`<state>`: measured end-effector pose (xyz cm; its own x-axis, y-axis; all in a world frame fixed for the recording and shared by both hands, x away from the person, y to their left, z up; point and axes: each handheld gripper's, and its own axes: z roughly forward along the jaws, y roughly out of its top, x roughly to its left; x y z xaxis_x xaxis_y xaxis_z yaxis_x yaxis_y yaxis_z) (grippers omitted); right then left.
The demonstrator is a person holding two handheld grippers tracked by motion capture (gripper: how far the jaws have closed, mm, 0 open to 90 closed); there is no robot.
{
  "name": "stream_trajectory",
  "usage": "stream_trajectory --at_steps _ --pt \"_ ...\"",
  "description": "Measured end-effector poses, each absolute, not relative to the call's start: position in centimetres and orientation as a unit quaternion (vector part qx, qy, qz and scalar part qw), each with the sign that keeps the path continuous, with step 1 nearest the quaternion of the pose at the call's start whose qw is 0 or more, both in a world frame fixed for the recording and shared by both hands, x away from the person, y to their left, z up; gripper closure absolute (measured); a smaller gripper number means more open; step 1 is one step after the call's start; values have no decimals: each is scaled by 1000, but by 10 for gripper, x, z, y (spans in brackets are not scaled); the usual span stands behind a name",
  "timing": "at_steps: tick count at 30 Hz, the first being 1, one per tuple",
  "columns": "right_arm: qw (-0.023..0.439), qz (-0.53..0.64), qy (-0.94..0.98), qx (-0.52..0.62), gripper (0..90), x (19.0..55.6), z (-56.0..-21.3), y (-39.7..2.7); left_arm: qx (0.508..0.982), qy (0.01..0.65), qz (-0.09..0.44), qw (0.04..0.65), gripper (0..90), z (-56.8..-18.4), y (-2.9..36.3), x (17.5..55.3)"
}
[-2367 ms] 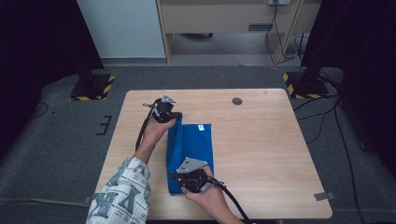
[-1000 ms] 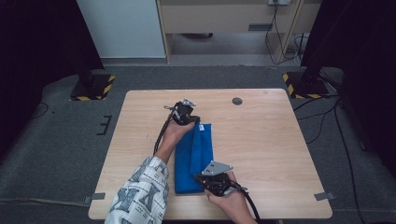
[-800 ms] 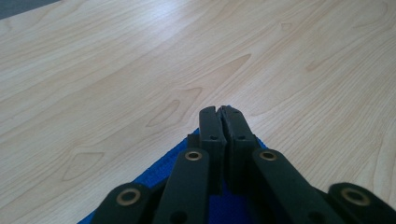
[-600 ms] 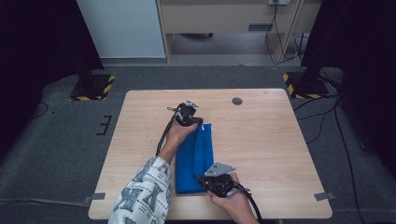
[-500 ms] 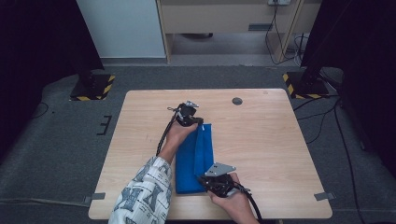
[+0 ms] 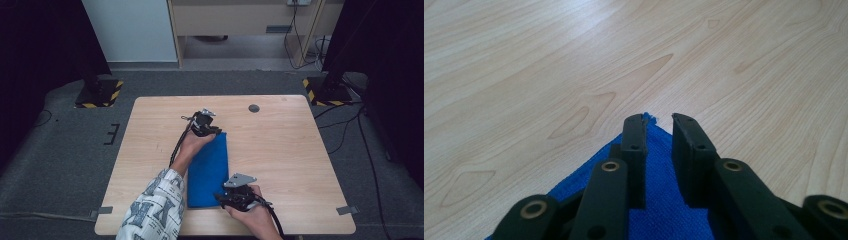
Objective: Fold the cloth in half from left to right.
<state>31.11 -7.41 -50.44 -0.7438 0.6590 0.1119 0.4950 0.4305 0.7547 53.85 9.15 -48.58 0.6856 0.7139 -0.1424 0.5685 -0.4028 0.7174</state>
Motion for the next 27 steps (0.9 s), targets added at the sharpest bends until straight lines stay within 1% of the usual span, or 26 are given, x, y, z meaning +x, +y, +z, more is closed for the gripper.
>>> stream_trajectory --at_steps 3,5,7,10,12,14,18,25,27 --pt "107 402 839 351 383 310 -504 -77 834 378 101 389 702 -480 91 535" --pt "107 398 840 353 331 309 -504 -80 833 374 107 392 676 -475 93 531" --pt "109 397 838 358 282 309 -504 -83 836 368 117 391 636 -471 95 528" --pt "106 399 835 364 240 311 -503 -87 832 367 125 396 583 -463 104 523" --pt "104 402 834 365 223 311 -501 -89 830 368 131 397 547 -460 110 521" --pt "107 403 832 365 208 313 -498 -90 831 370 142 391 487 -459 115 519" --pt "108 405 829 369 200 320 -493 -90 825 378 144 395 404 -459 125 517" --pt "114 405 827 372 185 336 -488 -90 823 384 150 390 300 -459 138 516" --pt "115 407 825 375 186 341 -490 -90 824 386 145 389 293 -461 142 517"
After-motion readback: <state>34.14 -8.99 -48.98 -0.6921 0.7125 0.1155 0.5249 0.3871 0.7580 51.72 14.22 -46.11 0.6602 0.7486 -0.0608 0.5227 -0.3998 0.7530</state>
